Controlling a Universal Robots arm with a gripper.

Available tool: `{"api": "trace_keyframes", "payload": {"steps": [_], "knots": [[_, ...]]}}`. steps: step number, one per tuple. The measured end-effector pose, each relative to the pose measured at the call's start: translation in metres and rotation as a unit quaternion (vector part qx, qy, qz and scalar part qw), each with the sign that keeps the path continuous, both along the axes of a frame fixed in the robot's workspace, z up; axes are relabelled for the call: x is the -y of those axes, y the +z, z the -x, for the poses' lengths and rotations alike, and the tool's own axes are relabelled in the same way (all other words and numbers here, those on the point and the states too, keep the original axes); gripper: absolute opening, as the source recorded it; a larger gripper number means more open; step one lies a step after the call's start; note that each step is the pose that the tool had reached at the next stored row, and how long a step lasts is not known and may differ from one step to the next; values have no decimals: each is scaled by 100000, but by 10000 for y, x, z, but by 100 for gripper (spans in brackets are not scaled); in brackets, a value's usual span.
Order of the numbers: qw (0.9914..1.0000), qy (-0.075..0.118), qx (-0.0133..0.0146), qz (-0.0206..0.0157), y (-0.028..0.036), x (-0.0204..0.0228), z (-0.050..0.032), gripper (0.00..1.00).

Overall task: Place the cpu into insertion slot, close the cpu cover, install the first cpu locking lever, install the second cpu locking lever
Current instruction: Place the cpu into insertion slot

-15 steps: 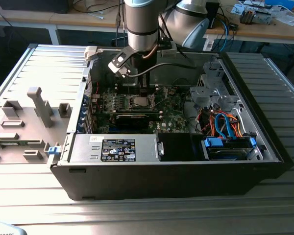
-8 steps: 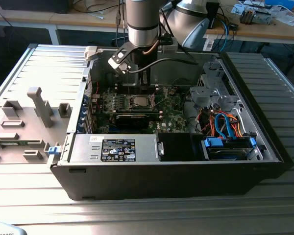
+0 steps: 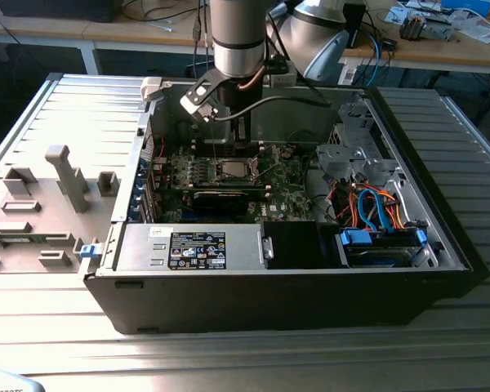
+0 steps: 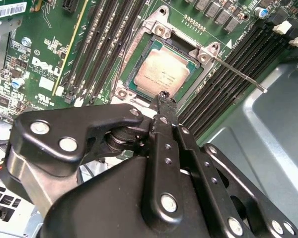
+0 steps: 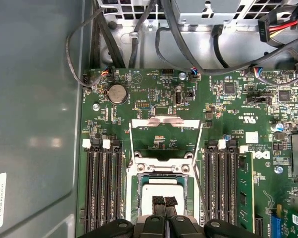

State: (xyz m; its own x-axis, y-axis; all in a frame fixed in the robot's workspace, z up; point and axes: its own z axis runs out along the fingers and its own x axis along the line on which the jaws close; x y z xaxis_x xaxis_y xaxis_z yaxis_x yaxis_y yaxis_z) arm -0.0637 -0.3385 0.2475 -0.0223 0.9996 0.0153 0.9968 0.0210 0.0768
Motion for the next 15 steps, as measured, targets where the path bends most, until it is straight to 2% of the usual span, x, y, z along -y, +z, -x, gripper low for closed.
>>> {"api": "trace_keyframes", "payload": {"steps": [3, 9, 15], "knots": [[100000, -1, 8, -15, 24, 0, 0, 11], [100000, 9, 5, 82, 136, 0, -1, 11], [100000, 1, 10, 113, 216, 0, 0, 11]]}}
